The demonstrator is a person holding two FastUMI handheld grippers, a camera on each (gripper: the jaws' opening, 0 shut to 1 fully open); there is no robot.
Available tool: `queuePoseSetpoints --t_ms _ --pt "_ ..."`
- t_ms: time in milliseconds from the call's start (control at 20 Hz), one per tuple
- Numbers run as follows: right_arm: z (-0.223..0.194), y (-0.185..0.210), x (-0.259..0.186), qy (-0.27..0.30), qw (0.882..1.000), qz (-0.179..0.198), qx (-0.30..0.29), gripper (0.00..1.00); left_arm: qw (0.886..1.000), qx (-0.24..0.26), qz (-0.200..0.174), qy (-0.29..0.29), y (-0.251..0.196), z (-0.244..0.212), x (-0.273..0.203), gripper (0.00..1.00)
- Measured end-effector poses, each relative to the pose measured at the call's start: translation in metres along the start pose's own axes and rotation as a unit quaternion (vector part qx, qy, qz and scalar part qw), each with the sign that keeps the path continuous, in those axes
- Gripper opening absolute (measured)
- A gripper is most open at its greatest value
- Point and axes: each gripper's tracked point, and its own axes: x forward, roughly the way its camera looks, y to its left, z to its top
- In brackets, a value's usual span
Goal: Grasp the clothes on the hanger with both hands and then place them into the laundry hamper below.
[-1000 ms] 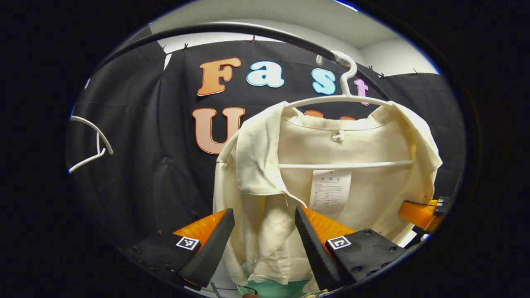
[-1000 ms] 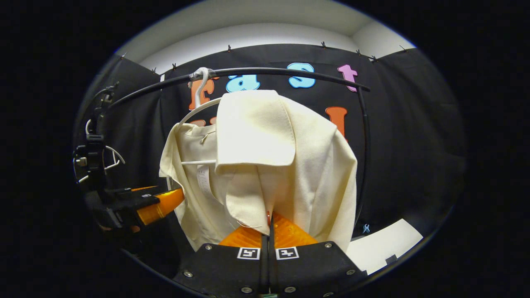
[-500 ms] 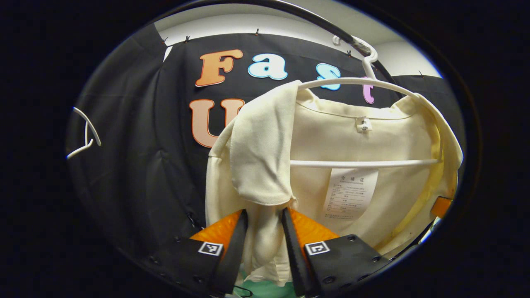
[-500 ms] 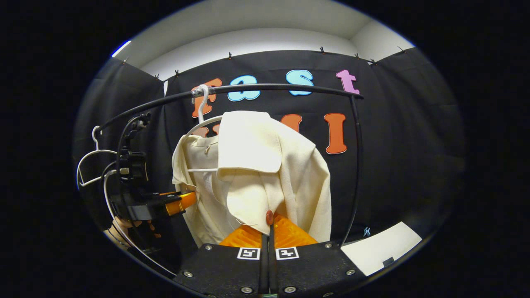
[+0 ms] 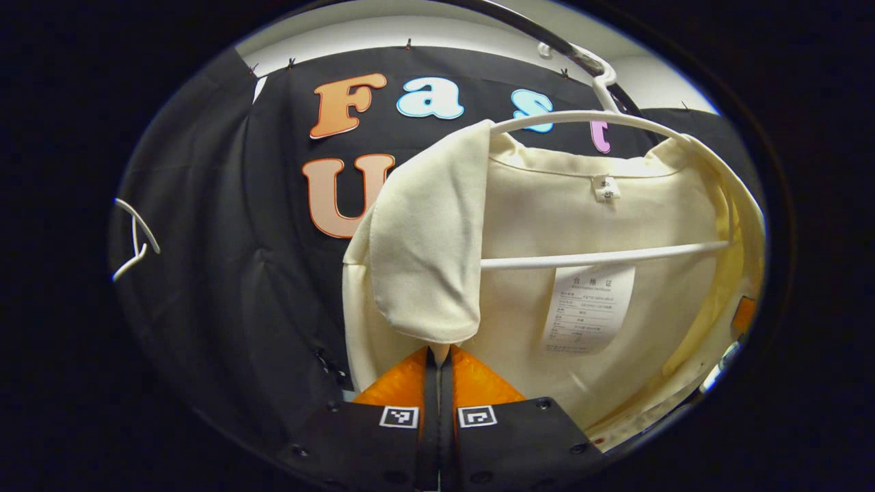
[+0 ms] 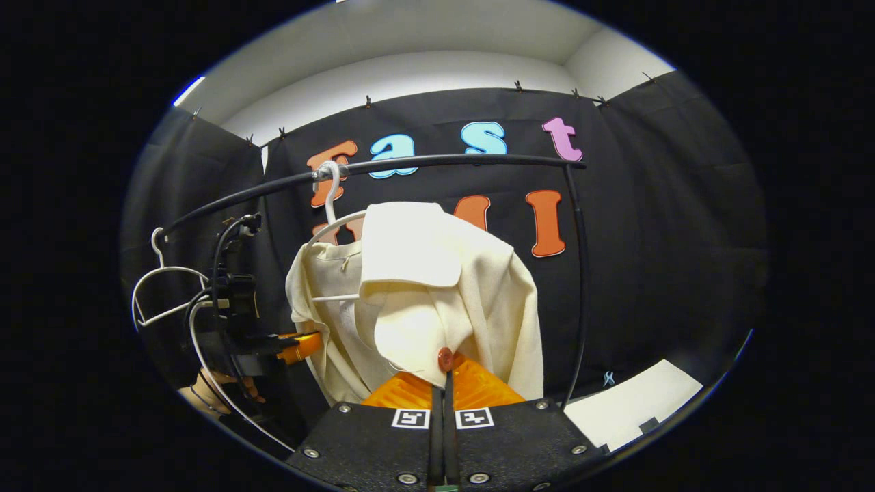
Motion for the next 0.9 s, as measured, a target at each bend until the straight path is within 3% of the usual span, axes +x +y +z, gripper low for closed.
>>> queuePoseSetpoints --t_ms 250,900 --pt "0.024 -0.008 -0.013 -0.021 1.000 -0.016 0.005 0.00 0.999 -0.039 0.009 0.003 0.024 0.006 -0.016 0.07" --pt "0.084 -0.070 -0.010 -0.067 0.993 -0.083 -0.042 0.00 0.994 -0.002 0.084 -0.068 0.113 0.080 -0.065 0.06"
